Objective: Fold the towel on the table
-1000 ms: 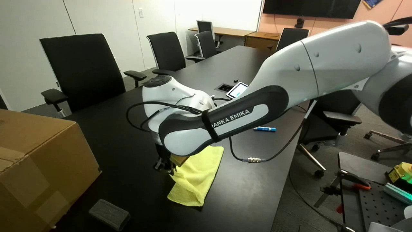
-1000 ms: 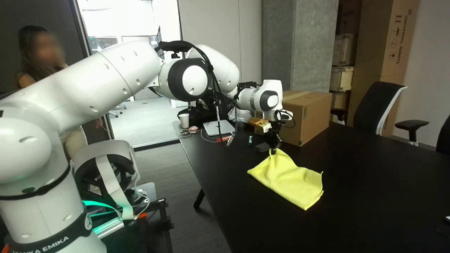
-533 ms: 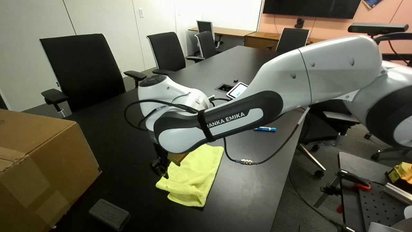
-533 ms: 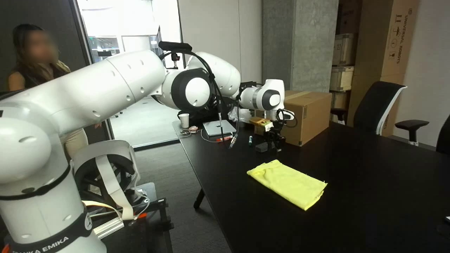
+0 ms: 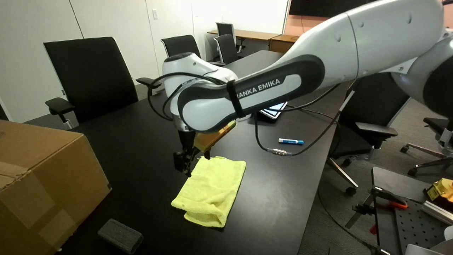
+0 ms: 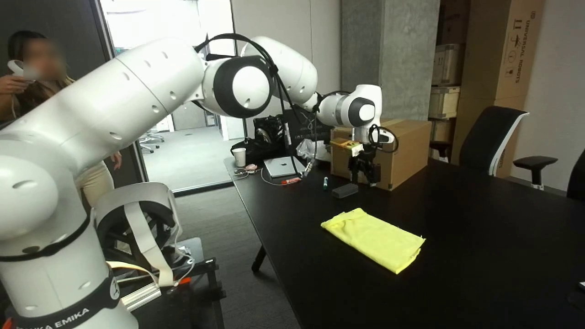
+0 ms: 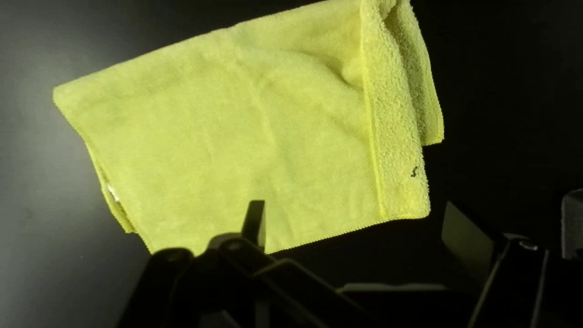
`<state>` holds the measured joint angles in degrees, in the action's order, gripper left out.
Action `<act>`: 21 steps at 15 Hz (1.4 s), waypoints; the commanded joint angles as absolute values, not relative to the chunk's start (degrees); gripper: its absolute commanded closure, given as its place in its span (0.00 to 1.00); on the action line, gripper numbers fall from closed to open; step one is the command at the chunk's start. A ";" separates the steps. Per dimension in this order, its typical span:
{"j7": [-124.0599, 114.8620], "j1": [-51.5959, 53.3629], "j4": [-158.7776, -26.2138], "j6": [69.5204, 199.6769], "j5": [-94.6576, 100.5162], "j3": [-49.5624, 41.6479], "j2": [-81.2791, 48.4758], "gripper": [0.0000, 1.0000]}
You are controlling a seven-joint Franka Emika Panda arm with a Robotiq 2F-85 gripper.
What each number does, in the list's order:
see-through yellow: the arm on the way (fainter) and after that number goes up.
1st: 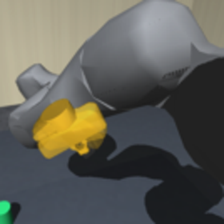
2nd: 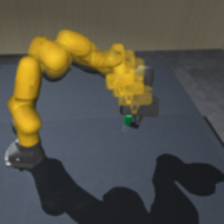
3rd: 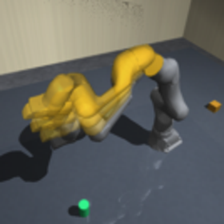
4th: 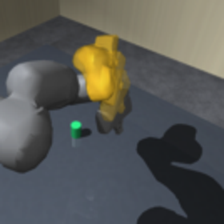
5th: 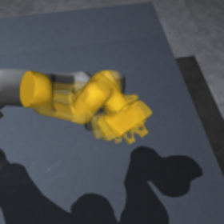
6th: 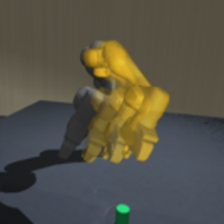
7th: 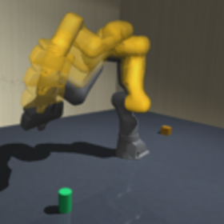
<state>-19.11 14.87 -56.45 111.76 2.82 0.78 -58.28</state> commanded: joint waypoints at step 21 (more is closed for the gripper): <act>-16.71 8.56 -125.19 124.22 -1.96 2.69 -6.40 0.00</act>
